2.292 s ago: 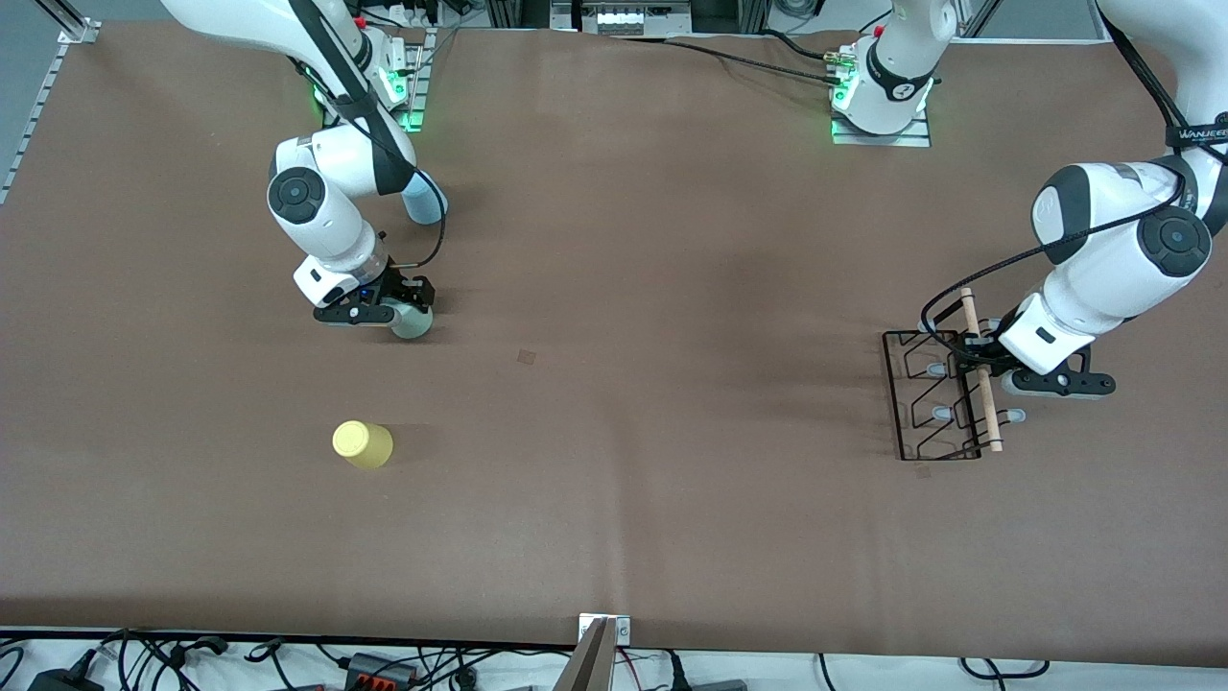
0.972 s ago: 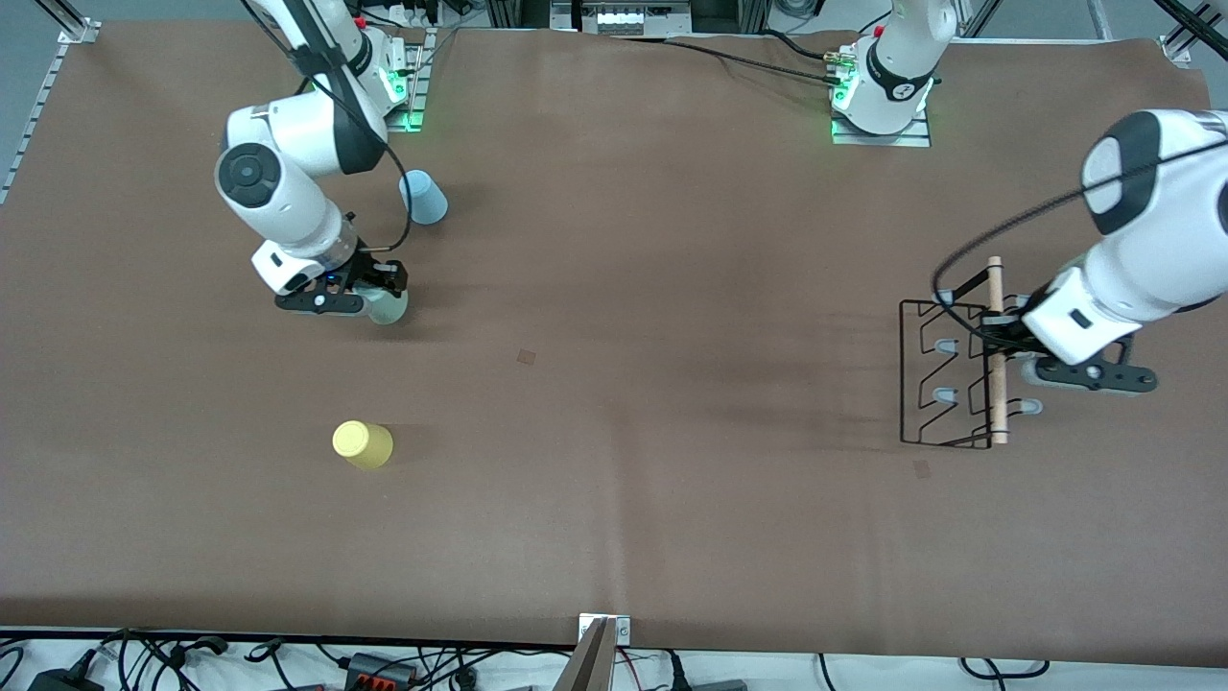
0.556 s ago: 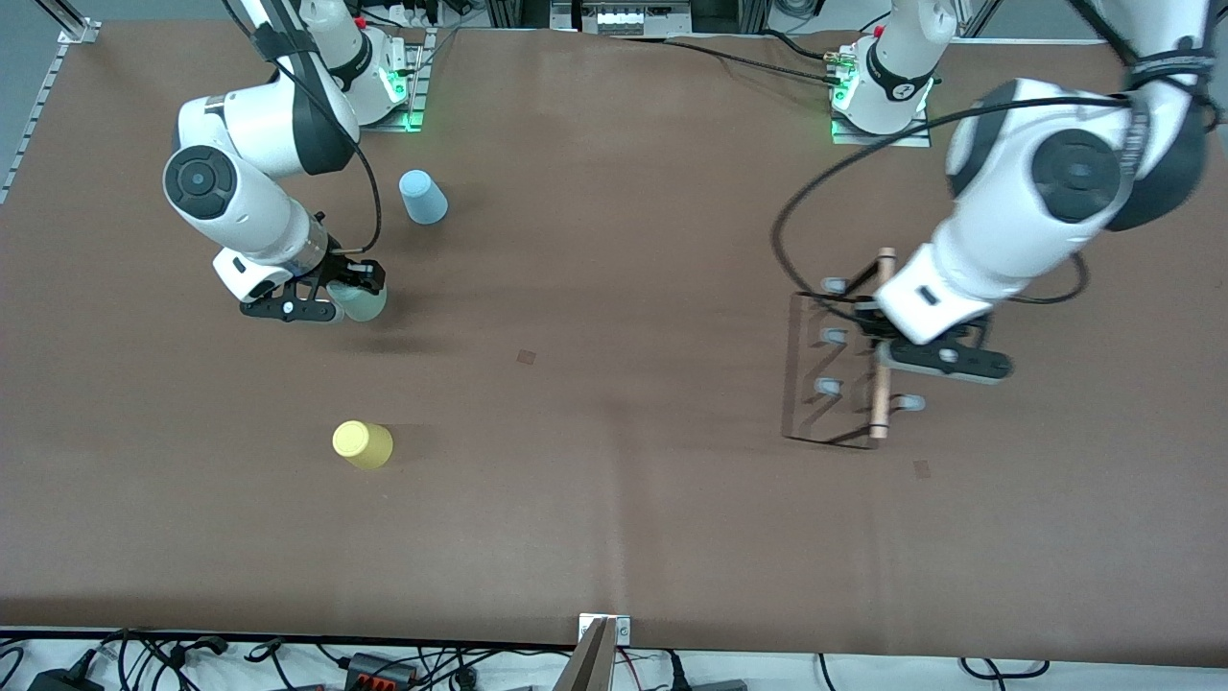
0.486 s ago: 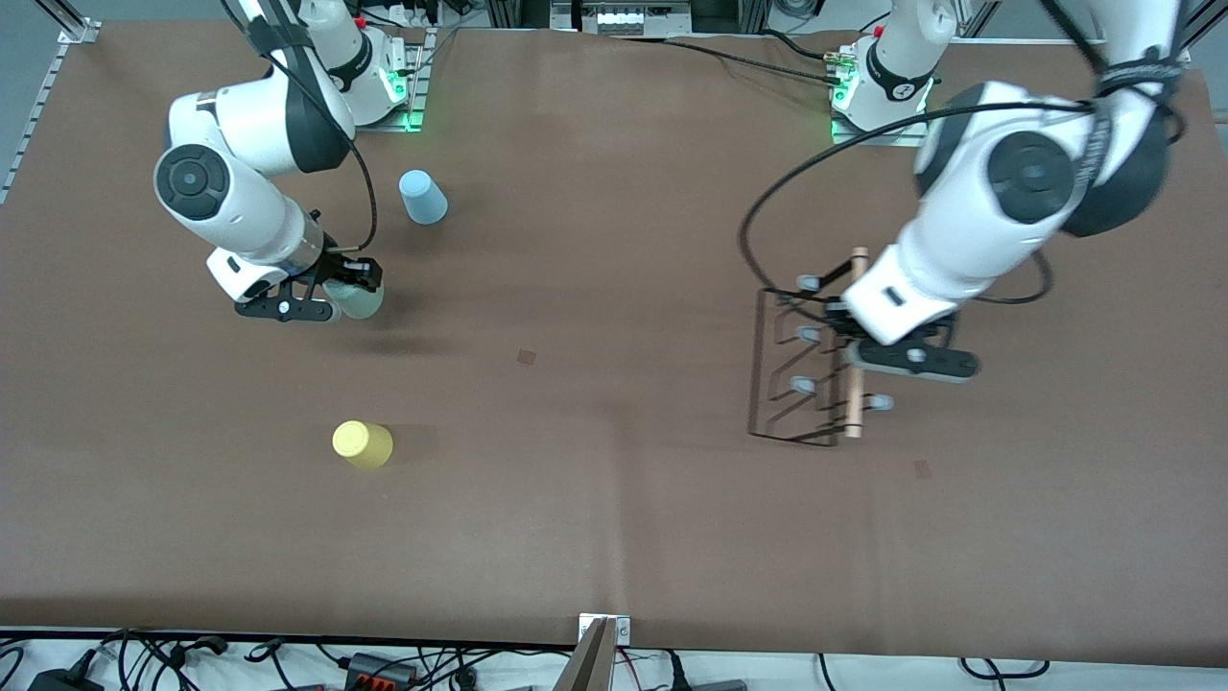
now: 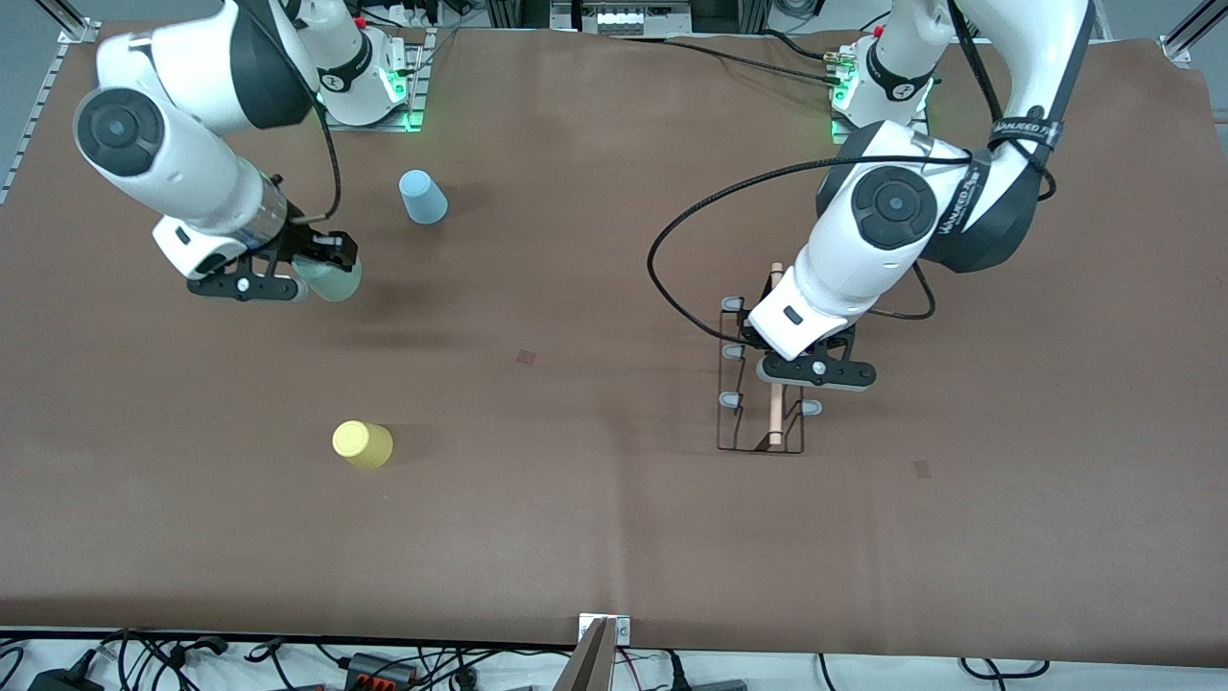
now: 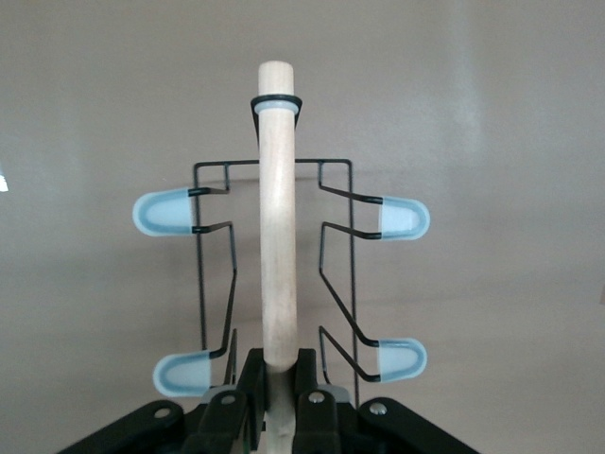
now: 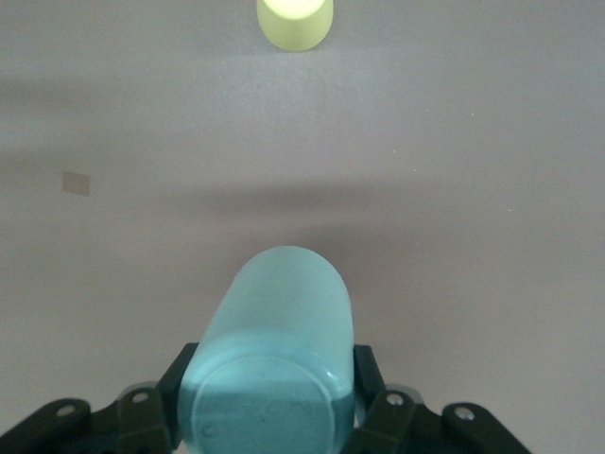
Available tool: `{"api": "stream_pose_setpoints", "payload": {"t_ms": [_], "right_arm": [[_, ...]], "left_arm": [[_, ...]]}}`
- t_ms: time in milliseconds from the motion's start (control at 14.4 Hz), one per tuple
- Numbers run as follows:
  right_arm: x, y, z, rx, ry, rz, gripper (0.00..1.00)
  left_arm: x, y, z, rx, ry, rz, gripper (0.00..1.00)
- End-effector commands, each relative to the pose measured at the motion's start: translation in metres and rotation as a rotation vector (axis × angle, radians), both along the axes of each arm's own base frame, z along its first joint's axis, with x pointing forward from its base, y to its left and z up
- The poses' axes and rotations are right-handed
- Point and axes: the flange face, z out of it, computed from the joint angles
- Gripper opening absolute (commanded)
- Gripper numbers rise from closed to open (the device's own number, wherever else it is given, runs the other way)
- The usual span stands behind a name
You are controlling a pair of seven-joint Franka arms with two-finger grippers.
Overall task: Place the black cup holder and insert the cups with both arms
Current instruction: 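Lift the teal cup with the right gripper while the left gripper drags the rack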
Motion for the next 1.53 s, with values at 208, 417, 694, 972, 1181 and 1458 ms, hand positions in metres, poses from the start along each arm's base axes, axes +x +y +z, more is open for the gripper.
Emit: {"api": "stream_pose_setpoints", "payload": {"t_ms": [208, 417, 694, 972, 1181, 1458], "right_arm": [[0.003, 0.004, 0.013, 0.011, 0.003, 0.018, 0.2], [0.001, 0.008, 0.01, 0.01, 0.009, 0.026, 0.21], [0.002, 0.014, 0.007, 0.012, -0.009, 0.023, 0.21], [0.003, 0.043, 0.0, 0.016, -0.037, -0.008, 0.21], [-0.005, 0.082, -0.008, 0.015, -0.049, -0.041, 0.21], [-0.006, 0.091, -0.014, 0.013, -0.052, -0.056, 0.21]], "left_arm": [[-0.007, -0.068, -0.023, -0.053, -0.067, 0.055, 0.01], [-0.018, -0.101, -0.048, -0.079, -0.078, 0.038, 0.01], [-0.024, -0.124, -0.065, -0.117, -0.097, 0.116, 0.01], [-0.029, -0.129, -0.067, -0.104, -0.098, 0.099, 0.01], [-0.032, -0.133, -0.068, -0.102, -0.097, 0.092, 0.01], [-0.032, -0.13, -0.072, -0.066, -0.116, 0.063, 0.68]]}}
